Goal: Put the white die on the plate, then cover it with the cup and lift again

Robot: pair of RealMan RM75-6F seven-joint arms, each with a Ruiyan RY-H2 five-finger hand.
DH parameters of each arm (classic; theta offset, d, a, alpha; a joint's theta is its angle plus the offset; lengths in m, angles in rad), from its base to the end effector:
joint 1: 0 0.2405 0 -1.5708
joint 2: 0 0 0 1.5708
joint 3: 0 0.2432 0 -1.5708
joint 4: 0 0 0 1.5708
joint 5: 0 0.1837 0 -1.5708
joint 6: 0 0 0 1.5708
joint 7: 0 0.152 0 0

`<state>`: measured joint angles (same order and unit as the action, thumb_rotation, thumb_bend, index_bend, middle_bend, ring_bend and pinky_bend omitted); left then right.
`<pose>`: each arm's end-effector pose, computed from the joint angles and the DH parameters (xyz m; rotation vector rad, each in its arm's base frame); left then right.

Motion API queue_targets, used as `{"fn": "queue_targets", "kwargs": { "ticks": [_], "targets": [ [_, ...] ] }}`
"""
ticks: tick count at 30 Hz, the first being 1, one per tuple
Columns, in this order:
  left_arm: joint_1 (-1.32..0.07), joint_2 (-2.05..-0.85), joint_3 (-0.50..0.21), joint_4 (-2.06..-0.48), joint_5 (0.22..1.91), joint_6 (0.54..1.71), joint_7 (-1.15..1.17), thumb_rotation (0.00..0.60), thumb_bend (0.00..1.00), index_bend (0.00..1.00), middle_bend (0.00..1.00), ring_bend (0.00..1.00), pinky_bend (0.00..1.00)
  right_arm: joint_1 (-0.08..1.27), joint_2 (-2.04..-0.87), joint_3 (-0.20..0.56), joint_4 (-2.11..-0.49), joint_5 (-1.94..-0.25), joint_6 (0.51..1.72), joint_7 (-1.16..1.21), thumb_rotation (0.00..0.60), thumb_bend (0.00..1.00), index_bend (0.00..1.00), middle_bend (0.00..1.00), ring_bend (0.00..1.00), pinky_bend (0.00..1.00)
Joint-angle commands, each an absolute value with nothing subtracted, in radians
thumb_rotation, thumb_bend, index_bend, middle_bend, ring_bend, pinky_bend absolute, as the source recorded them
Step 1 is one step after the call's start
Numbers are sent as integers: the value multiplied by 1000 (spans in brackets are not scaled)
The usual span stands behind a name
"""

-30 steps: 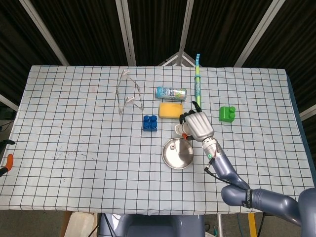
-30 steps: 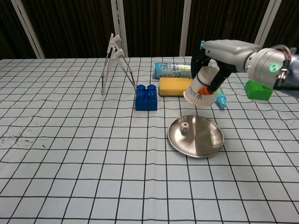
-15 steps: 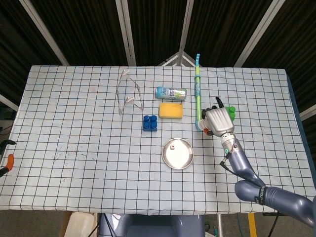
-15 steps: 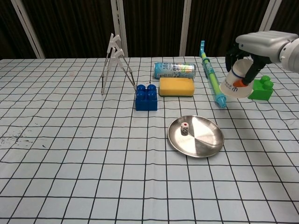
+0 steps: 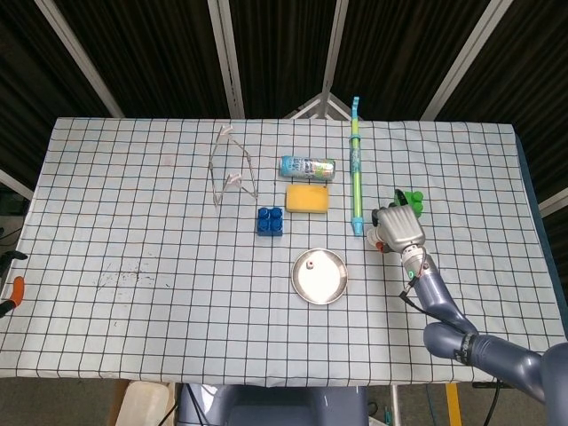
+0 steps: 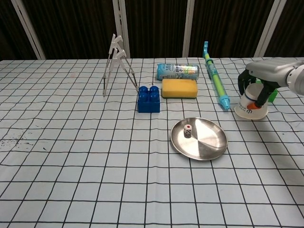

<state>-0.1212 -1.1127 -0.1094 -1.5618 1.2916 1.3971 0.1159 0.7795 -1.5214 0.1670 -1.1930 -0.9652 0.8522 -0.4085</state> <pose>-0.3194 0.2061 0.1944 -1.2827 -0.8710 -0.7018 -0.2047 -0.3887 0.0402 1.7493 -0.8338 0.6226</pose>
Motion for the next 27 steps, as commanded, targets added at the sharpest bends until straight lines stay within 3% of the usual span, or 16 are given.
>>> {"fn": "queue_targets", "kwargs": {
  "ticks": [1,3,6,9,12,23,27],
  "targets": [
    [-120,-1113,-110,-1562,1291,1399,116,600,695,330,0,0,118,779,-1534,162,-1170,-977,846,-399,600,325,553,571,352,0],
    [-120,-1112,-111,-1562,1289,1399,115,600,695,330,0,0,118,778,-1537,163,-1162,-977,842,-392,600,323,536,569,344,0],
    [-120,-1112,-111,-1562,1288,1399,114,600,695,330,0,0,118,778,-1537,160,-1155,-972,838,-403,600,260,432,508,296,0],
    [-120,-1112,-111,-1561,1288,1397,114,600,695,330,0,0,118,777,-1529,160,-1160,-952,827,-415,600,118,230,316,195,0],
    [-121,-1112,-110,-1561,1289,1396,114,600,695,330,0,0,118,778,-1514,167,-1179,-925,820,-427,600,71,131,225,154,0],
    [-119,-1108,-108,-1563,1296,1398,103,600,695,330,0,0,118,769,-1352,166,-1444,-801,866,-571,600,26,0,105,98,0],
    [-114,-1102,-109,-1565,1299,1406,87,600,695,330,0,0,118,730,-1255,147,-1639,-797,974,-622,600,25,0,105,99,0]
  ]
}}
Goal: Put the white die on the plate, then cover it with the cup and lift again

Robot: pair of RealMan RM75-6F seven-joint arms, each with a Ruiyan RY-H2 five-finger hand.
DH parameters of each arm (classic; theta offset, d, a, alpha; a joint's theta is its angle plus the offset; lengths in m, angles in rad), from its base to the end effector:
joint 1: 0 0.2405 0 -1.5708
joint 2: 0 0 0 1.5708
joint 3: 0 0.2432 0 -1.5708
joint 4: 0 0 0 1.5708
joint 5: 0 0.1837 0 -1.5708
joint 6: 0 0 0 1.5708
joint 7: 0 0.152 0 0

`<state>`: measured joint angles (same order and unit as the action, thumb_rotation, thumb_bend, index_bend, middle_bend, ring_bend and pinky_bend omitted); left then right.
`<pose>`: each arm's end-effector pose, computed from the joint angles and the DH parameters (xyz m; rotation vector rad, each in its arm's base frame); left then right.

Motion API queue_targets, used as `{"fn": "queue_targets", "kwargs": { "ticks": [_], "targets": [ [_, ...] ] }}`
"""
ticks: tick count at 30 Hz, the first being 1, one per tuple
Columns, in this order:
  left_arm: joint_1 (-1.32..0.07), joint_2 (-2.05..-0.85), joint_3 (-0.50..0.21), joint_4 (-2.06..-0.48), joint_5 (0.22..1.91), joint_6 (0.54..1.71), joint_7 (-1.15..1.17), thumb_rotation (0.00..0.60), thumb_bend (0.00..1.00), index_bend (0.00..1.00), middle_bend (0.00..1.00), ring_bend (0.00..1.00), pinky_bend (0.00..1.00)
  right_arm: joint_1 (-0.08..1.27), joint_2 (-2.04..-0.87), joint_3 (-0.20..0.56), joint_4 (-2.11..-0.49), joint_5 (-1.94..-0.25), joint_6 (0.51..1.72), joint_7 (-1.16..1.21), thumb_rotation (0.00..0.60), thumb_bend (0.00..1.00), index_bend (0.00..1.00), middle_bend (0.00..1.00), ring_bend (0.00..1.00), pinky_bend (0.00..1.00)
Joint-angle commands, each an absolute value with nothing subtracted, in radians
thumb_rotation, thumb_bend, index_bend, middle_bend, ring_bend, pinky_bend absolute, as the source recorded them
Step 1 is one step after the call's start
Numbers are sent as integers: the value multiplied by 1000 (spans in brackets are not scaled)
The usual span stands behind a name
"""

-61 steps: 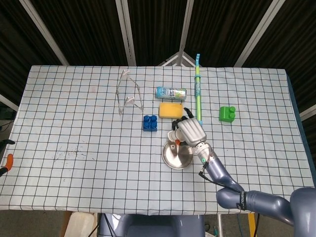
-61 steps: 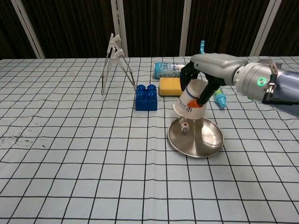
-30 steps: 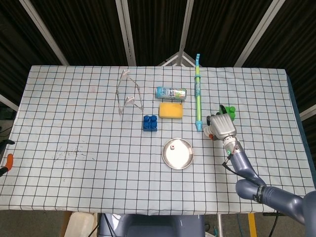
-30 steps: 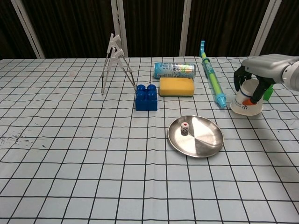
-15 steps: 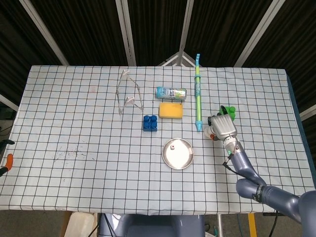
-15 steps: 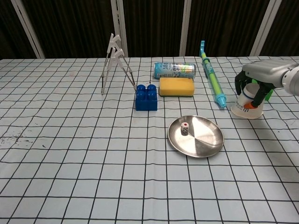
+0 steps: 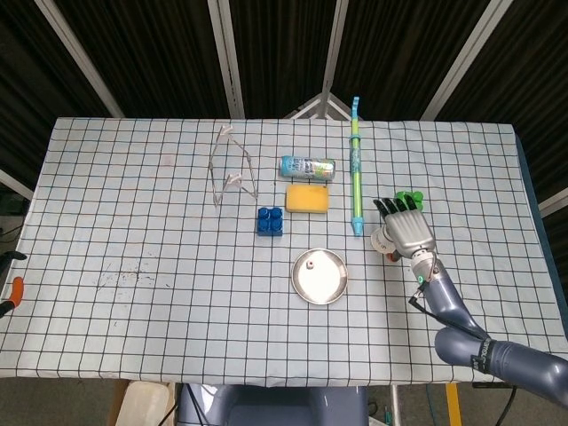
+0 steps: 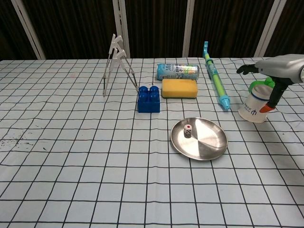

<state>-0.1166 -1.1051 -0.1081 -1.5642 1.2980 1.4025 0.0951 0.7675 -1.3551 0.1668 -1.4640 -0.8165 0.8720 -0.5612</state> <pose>-0.3192 0.2045 0.1968 -1.2774 -0.8772 -0.7160 -0.1975 -0.3693 0.0683 1.7582 -0.8765 0.5588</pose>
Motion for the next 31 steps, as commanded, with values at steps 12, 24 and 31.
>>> {"fn": "queue_targets", "kwargs": {
  "ticks": [12,24,31],
  "targets": [
    [-102,-1083,-103,-1570,1327,1422,34,600,695,325,0,0,118,316,-1135,-86,-1887,-1283,1508,-370,600,25,140,138,127,0],
    [-88,-1075,-101,-1579,1340,1446,17,600,695,316,0,0,118,172,-1182,-93,-1743,-1394,1668,-308,600,26,141,144,129,0],
    [-81,-1074,-98,-1572,1378,1479,-6,600,695,316,0,0,118,141,-1182,-71,-1731,-1427,1710,-308,600,25,141,144,129,0]
  ]
}}
